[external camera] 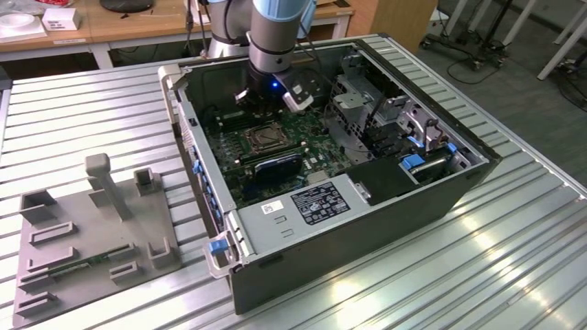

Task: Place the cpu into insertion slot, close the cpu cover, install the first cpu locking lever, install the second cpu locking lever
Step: 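Install the first cpu locking lever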

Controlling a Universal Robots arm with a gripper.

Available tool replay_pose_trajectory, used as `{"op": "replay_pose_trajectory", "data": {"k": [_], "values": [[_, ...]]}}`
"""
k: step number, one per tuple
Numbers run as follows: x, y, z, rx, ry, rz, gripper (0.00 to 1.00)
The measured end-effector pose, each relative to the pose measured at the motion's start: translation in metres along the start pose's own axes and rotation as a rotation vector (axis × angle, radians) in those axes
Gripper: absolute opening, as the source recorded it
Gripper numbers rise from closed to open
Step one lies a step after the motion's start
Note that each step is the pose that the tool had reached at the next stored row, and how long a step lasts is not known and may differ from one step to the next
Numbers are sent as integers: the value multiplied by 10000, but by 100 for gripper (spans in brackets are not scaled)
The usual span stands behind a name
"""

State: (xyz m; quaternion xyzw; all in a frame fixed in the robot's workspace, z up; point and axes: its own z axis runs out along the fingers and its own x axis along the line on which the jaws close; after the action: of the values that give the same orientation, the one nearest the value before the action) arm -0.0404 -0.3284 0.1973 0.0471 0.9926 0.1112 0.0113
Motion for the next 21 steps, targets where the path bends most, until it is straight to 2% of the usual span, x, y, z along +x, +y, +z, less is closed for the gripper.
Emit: {"op": "replay_pose_trajectory", "data": {"k": [4,11,21], "values": [[-3,-1,3,47,-2,-2,11],[-3,0,2,51,-4,-2,11],[-3,20,-88,47,-4,-2,11]]}}
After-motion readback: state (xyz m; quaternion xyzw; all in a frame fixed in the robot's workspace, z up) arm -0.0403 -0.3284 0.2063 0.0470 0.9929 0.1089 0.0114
